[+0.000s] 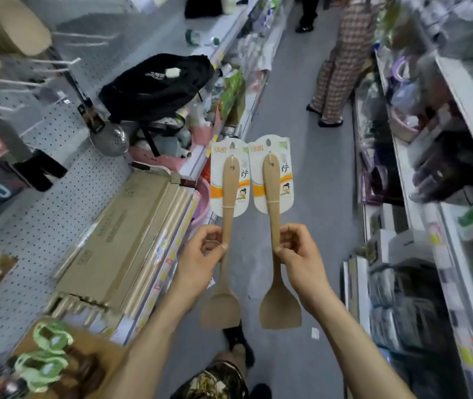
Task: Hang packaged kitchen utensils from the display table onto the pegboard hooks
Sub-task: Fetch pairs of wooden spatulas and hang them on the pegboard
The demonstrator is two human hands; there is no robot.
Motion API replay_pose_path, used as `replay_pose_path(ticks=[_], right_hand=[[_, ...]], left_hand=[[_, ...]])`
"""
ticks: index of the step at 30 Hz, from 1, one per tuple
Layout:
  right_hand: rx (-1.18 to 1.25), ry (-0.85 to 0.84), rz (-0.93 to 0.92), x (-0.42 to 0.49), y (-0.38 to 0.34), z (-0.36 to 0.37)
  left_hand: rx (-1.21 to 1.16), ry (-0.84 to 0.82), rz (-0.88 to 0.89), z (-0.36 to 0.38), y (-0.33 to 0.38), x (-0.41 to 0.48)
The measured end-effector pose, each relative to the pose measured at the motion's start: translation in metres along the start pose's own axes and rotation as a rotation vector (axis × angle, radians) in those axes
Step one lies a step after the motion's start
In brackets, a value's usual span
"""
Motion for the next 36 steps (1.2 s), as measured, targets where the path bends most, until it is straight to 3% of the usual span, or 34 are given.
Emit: replay_pose_path(ticks=[14, 28, 36], right_hand=[[-0.094, -0.300, -0.068, 0.247, -0.112, 0.107], [-0.043, -0.985, -0.224, 0.348, -0.199, 0.262], [-0.002, -1.233, -0.417, 0.377, -0.292, 0.320]], left_hand=[[-0.063, 0.325, 0.043, -0.081, 0.049, 0.207], [-0.027, 0.980, 0.030, -0.159, 0.098, 0.213], [0.110, 1.195, 0.125, -0.170, 0.179, 0.216]])
Point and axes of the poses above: each hand's wrist, its own x-axis towards the middle knuckle, its own z-axis out of the palm, y = z × x, the point moved 5 cm from there along x, towards the middle knuckle, and after that the axes turned 1 degree about -y, right-handed, at the moved point
